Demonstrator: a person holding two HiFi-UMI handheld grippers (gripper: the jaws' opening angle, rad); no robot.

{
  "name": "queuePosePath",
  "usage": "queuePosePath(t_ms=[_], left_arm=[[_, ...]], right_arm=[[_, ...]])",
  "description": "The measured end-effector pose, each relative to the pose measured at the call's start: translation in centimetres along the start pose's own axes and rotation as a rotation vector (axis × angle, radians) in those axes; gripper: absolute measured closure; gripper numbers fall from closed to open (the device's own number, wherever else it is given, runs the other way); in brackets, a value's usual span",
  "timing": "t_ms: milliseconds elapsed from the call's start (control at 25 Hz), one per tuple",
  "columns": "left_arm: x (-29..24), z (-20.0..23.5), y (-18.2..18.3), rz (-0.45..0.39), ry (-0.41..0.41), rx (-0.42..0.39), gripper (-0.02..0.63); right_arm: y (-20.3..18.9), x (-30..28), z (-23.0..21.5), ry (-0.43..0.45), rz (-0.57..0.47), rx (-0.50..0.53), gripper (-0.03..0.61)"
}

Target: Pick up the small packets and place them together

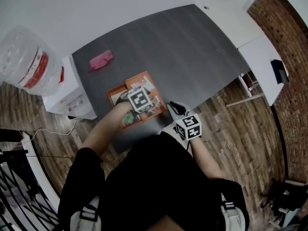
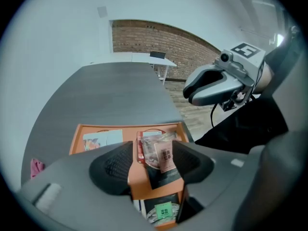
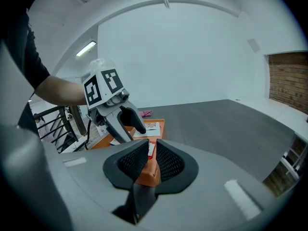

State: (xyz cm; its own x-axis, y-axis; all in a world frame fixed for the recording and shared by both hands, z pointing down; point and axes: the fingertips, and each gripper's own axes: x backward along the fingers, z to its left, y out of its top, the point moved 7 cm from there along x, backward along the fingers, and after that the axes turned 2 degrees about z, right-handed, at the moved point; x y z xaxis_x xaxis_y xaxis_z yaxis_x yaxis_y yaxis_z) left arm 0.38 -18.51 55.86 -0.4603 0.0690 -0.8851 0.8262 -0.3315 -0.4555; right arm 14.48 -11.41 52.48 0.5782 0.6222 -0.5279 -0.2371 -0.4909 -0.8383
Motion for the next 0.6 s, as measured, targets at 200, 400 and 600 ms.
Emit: queuePosePath(t_ms=[200,400,600], left_arm=[[1.1,0.1,0.2,-0.080,0.027,0.028,0.353],[2.3,0.2,-0.6,-0.153,0.030,0.086,0.354],[4.6,0.5,-2.0,-0.236,0.051,0.144,0.404]], right_arm=[[-0.1,-0.1,0.0,0.011,0.000,0.004,0.526],[0.2,-0.5,0.3,0.038,0.002,0.016,0.526],[0.6,-1.3,0.5,0.064,0.001,0.020,0.526]])
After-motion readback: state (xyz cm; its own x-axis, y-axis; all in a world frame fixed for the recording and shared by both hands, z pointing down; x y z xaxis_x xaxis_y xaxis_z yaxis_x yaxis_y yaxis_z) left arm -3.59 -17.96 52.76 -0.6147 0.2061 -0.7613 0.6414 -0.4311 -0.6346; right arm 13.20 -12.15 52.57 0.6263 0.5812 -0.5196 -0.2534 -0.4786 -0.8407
